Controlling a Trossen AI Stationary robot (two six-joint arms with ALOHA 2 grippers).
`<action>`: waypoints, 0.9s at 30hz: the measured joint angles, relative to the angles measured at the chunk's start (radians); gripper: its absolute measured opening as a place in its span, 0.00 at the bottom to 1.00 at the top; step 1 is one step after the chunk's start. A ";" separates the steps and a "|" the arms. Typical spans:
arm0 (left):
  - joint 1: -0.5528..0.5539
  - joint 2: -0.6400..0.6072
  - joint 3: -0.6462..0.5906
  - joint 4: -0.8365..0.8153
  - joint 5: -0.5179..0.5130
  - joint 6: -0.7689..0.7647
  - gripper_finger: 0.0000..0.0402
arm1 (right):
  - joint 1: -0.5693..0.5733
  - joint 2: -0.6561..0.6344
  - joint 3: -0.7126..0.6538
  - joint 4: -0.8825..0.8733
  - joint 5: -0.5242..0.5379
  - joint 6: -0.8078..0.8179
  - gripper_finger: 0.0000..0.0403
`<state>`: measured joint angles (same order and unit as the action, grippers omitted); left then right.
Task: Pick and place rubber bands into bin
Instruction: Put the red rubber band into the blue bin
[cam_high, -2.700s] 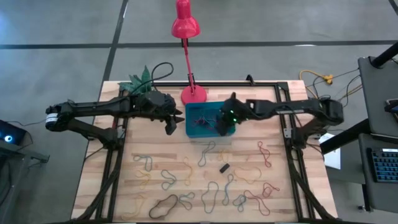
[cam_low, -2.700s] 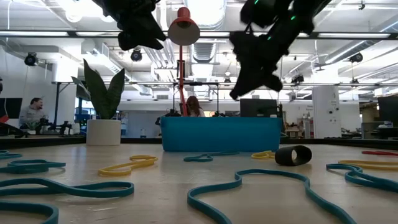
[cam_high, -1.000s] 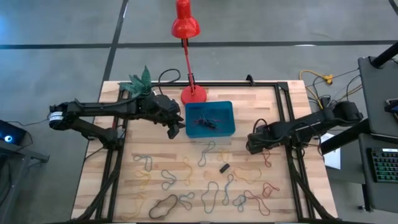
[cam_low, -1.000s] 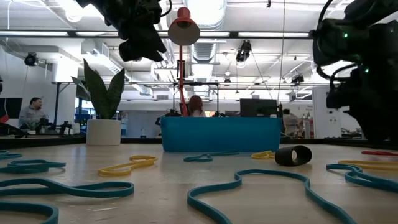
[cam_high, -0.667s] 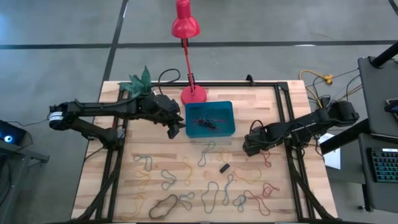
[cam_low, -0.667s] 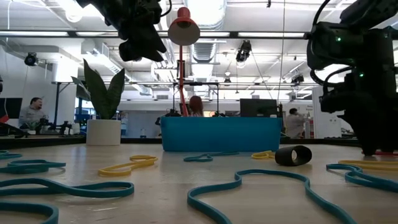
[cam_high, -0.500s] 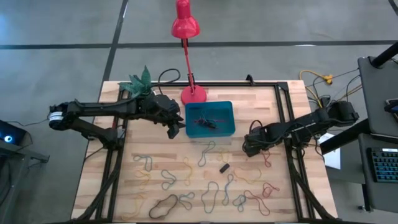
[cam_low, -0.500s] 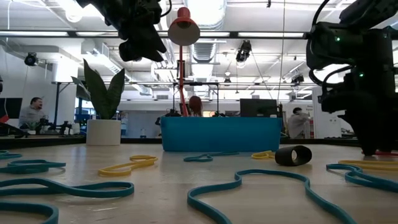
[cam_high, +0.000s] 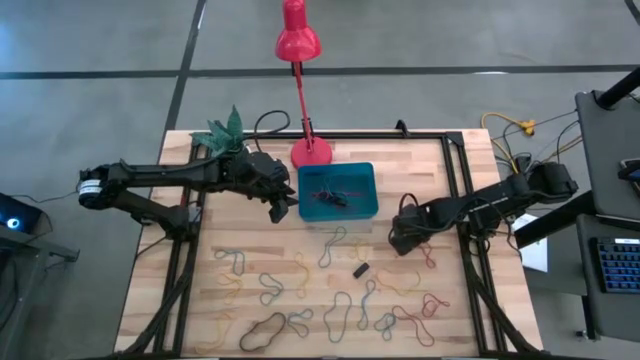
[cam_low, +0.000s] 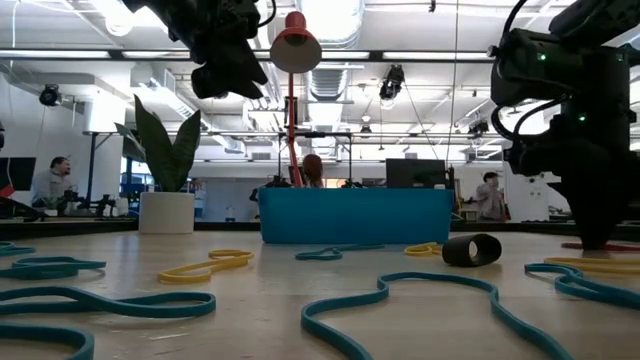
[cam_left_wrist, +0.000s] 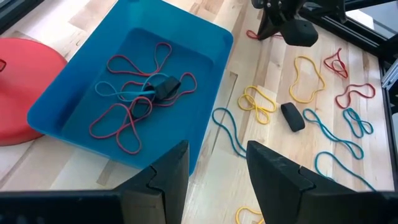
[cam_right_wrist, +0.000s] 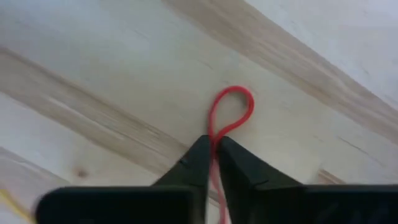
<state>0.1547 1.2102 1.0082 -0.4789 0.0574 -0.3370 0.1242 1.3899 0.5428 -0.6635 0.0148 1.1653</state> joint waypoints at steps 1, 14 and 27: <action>0.000 0.000 0.000 0.000 0.000 0.000 0.36 | -0.002 0.000 0.000 0.027 -0.001 -0.002 0.03; -0.001 -0.001 0.001 0.000 -0.001 0.000 0.36 | 0.001 -0.223 -0.008 0.479 0.019 -0.020 0.02; 0.000 -0.001 0.001 0.012 -0.001 0.002 0.36 | -0.147 -0.338 0.173 0.527 0.343 -0.202 0.02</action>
<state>0.1543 1.2091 1.0088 -0.4674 0.0564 -0.3350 -0.0226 1.0515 0.7153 -0.1366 0.3581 0.9632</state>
